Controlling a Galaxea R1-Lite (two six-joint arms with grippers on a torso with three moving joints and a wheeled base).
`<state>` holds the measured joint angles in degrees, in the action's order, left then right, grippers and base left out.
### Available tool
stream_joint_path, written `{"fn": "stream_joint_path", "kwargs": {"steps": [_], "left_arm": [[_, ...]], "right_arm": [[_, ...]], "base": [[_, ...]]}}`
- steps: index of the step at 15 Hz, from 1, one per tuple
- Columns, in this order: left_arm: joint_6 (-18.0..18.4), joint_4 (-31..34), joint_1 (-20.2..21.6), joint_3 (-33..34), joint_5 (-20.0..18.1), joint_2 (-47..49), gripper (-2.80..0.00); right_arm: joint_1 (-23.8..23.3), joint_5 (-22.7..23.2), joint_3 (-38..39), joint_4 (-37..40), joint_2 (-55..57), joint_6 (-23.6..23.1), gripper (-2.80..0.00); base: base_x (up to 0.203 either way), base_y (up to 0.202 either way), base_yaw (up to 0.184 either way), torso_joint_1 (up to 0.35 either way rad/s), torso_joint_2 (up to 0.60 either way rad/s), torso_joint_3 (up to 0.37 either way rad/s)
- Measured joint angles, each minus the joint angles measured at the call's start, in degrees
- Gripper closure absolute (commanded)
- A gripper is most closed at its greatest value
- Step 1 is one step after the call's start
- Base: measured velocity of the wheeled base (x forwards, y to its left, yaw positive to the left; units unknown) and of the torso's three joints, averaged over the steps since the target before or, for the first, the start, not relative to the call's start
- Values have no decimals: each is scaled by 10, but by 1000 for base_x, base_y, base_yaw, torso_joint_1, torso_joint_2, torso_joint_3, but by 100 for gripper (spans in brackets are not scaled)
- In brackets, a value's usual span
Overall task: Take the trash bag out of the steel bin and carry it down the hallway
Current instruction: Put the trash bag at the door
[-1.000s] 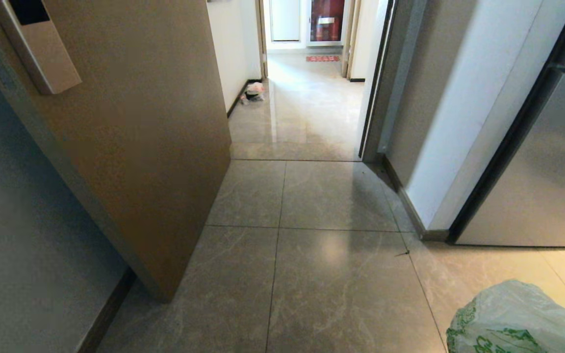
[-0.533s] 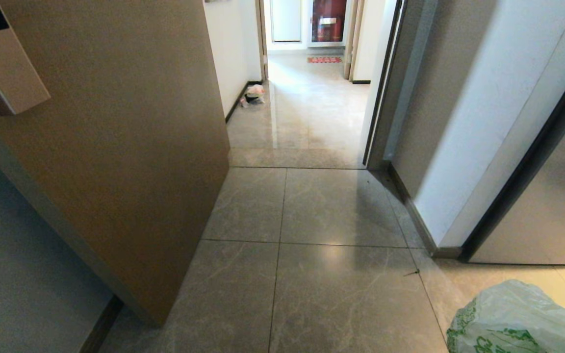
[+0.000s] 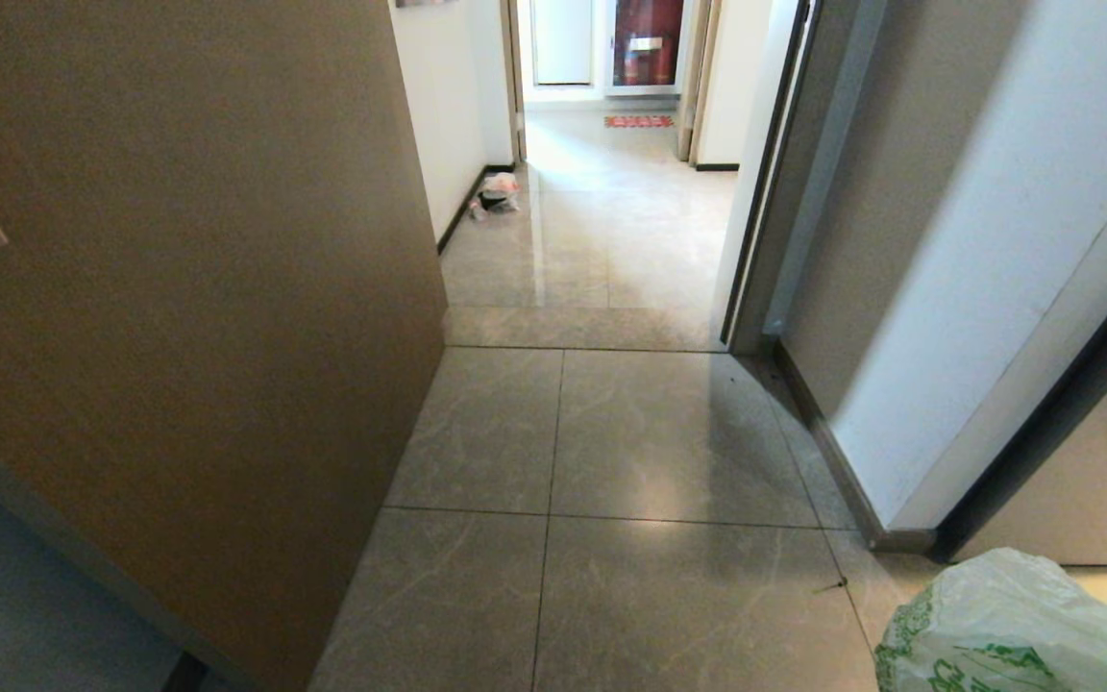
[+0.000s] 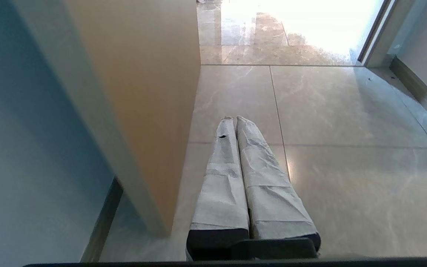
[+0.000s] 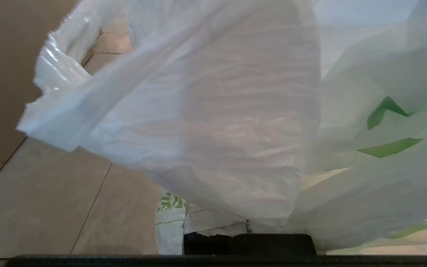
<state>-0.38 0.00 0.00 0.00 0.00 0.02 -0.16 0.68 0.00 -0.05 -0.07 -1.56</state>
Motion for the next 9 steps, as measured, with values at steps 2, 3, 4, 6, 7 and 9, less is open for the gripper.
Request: {"fn": "stream_joint_path", "kwargs": {"steps": [2,3,4,6,7,9], "left_arm": [[0,0,0,0,0,0,0],[1,0,0,0,0,0,0],[0,0,0,0,0,0,0],[0,0,0,0,0,0,0],[0,0,0,0,0,0,0],[0,0,0,0,0,0,0]], "right_arm": [[0,0,0,0,0,0,0],[0,0,-1,0,0,0,0],[0,0,-1,0,0,0,0],[0,0,0,0,0,0,0],[0,0,0,0,0,0,0],[0,0,0,0,0,0,0]], "base": [[193,0,1,0,1,0],[191,0,1,6,0,2],[189,0,2,-2,-1,2],[194,0,4,1,3,0],[192,0,0,0,5,5],[191,0,1,2,3,3]]}}
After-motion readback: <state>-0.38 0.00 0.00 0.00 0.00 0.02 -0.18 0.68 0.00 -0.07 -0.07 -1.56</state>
